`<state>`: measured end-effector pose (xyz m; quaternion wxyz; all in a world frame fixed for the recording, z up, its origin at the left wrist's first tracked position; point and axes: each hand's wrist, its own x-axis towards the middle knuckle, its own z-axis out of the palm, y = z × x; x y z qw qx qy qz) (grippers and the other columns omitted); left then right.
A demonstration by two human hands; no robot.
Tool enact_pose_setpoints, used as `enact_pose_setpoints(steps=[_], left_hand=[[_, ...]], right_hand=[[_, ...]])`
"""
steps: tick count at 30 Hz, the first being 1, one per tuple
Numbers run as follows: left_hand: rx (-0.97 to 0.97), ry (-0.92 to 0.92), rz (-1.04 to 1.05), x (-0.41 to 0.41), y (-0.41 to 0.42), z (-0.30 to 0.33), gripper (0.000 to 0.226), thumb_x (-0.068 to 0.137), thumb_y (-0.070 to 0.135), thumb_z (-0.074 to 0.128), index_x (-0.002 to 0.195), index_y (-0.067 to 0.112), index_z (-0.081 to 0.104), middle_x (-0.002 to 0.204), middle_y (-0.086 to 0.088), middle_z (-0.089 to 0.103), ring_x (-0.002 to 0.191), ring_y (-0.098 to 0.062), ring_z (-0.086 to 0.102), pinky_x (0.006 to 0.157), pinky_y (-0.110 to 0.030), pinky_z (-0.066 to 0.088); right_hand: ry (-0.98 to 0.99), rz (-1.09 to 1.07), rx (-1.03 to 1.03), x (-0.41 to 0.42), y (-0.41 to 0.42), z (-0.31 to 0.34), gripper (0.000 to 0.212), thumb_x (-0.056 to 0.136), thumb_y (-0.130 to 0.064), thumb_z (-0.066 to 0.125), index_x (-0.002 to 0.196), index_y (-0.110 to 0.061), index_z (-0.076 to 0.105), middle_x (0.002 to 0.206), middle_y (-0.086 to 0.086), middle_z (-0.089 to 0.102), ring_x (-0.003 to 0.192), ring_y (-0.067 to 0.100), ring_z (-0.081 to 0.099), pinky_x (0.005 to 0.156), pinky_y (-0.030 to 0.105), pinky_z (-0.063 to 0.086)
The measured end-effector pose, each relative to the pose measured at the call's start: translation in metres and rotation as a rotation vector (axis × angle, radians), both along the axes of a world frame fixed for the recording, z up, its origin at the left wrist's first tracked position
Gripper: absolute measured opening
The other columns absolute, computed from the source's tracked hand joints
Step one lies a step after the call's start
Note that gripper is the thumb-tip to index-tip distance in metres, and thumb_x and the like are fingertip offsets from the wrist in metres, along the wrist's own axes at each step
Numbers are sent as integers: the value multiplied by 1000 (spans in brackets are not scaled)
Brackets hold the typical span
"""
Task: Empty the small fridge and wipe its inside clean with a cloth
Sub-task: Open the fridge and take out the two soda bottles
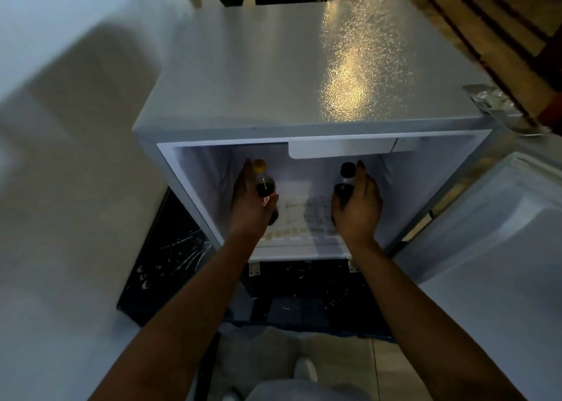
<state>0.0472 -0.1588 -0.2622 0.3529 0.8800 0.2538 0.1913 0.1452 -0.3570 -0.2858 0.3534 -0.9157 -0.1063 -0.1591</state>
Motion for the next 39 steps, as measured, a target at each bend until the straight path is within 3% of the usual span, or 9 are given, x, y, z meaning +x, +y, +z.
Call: enact_pose_setpoints(steps=[5, 9, 14, 21, 27, 30, 33, 36, 39], left_hand=[[-145, 68, 50, 5, 9, -23, 84, 82, 59, 64, 152, 34, 24, 153, -8, 44, 132, -31, 54, 110, -49, 48], [-226, 38, 36, 6, 9, -22, 83, 86, 37, 76, 152, 32, 26, 143, -7, 56, 125, -27, 59, 107, -41, 50], [-229, -2, 31, -3, 8, -21, 82, 82, 37, 81, 148, 36, 32, 137, 0, 61, 122, -25, 62, 103, -45, 54], [-230, -64, -16, -44, -14, 9, 75, 79, 42, 83, 142, 35, 43, 133, 4, 66, 119, -19, 64, 97, -31, 53], [-279, -131, -38, -117, -24, 32, 75, 70, 49, 86, 135, 39, 51, 114, 31, 63, 107, 16, 60, 94, -7, 47], [-324, -177, -58, -154, -25, 35, 75, 67, 54, 81, 135, 36, 54, 118, 22, 67, 110, 8, 64, 94, -11, 51], [-388, -235, -29, -190, -15, 38, 68, 66, 50, 83, 128, 46, 55, 115, 27, 69, 109, 6, 66, 92, -11, 51], [-422, -239, -10, -225, 12, 32, 71, 67, 46, 85, 132, 35, 58, 122, 15, 71, 114, -5, 68, 99, -30, 56], [-410, -216, 40, -252, 47, 23, 72, 69, 42, 87, 134, 34, 56, 124, 12, 71, 118, -10, 68, 102, -44, 56]], right_hand=[[-33, 23, 65, 1, -8, -8, 62, 81, -28, 75, 136, -9, 52, 133, 15, 57, 118, 33, 57, 95, 43, 53], [11, 78, 172, -11, -11, -11, 61, 84, -28, 75, 139, -17, 49, 135, 6, 58, 118, 23, 60, 94, 28, 51], [88, 77, 208, -20, -13, -6, 63, 84, -25, 77, 140, -24, 49, 134, 2, 61, 115, 23, 63, 90, 22, 43], [185, 159, 342, -28, -28, 8, 74, 78, -32, 85, 141, -32, 46, 131, -2, 64, 113, 17, 64, 99, 39, 54], [162, 284, 317, -73, -21, 30, 77, 68, -40, 92, 134, -23, 56, 124, 0, 68, 108, 15, 67, 94, 38, 56], [186, 337, 309, -109, -12, 38, 76, 69, -44, 91, 133, -22, 56, 119, -3, 69, 105, 11, 67, 86, 34, 58], [201, 399, 312, -144, 2, 45, 73, 70, -44, 89, 132, -23, 57, 118, -5, 68, 96, 8, 68, 74, 36, 59], [235, 441, 296, -177, 22, 53, 71, 70, -39, 90, 132, -28, 58, 120, -9, 67, 94, 3, 67, 77, 24, 57], [264, 472, 272, -204, 45, 58, 69, 72, -38, 89, 130, -44, 51, 115, -23, 63, 85, 1, 65, 72, 9, 50]])
